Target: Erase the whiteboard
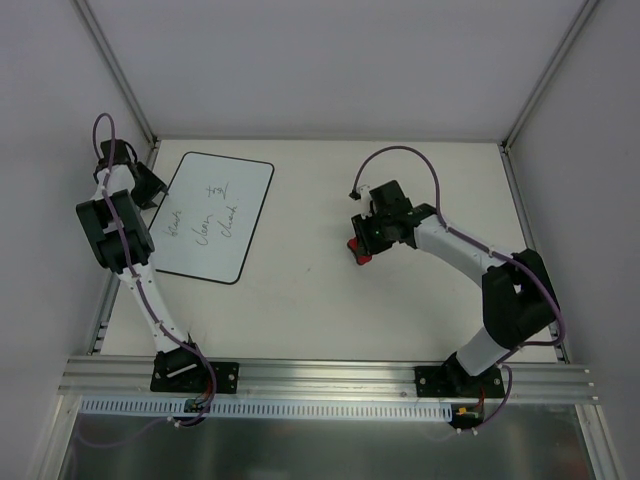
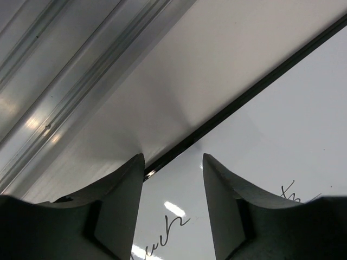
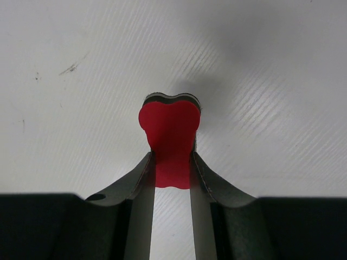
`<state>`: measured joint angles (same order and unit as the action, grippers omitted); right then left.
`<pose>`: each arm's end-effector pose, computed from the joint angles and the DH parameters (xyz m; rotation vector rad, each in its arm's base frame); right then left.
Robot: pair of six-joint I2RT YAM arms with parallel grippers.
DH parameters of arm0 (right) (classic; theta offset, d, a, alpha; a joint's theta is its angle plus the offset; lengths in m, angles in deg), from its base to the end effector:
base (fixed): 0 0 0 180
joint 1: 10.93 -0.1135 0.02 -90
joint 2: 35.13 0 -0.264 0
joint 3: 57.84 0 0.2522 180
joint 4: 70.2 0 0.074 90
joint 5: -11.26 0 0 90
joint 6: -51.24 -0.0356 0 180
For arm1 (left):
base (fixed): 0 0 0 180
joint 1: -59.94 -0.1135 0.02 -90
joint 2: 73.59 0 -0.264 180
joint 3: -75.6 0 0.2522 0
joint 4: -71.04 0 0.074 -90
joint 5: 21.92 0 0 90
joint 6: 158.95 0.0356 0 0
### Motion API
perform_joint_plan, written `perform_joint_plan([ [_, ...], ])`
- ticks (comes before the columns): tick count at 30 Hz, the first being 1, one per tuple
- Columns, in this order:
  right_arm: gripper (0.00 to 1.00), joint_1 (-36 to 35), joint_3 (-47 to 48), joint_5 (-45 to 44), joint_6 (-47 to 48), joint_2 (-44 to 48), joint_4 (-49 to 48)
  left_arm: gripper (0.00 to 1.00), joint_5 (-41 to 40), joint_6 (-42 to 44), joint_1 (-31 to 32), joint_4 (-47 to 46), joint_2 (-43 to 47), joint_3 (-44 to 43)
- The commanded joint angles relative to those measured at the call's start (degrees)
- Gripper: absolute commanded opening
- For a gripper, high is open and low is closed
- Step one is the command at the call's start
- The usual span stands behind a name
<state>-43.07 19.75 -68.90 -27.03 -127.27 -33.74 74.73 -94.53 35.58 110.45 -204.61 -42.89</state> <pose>0.2869 0.1874 0.2292 -0.9954 2.2696 0.3652 0.4635 0.2053 0.1719 -0.9997 2.2642 -0.1528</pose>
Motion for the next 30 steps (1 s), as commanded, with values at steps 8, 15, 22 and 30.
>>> perform_joint_plan([
  [8,0.24,-0.3,-1.8,0.0,-1.0,5.1,-1.3,0.36,6.5,-4.8,1.9,1.2,0.1,5.6],
  [15,0.24,-0.3,-2.5,-0.8,-1.1,6.2,-1.5,0.33,8.4,-6.0,6.3,1.2,2.5,8.9],
  [22,0.24,-0.3,-3.5,-1.7,-1.2,8.1,-1.7,0.32,6.8,-9.0,13.5,1.3,7.4,16.1],
  [30,0.24,-0.2,-5.3,-3.6,-1.7,11.6,-2.0,0.29,4.9,-8.9,23.6,1.4,10.3,20.0],
])
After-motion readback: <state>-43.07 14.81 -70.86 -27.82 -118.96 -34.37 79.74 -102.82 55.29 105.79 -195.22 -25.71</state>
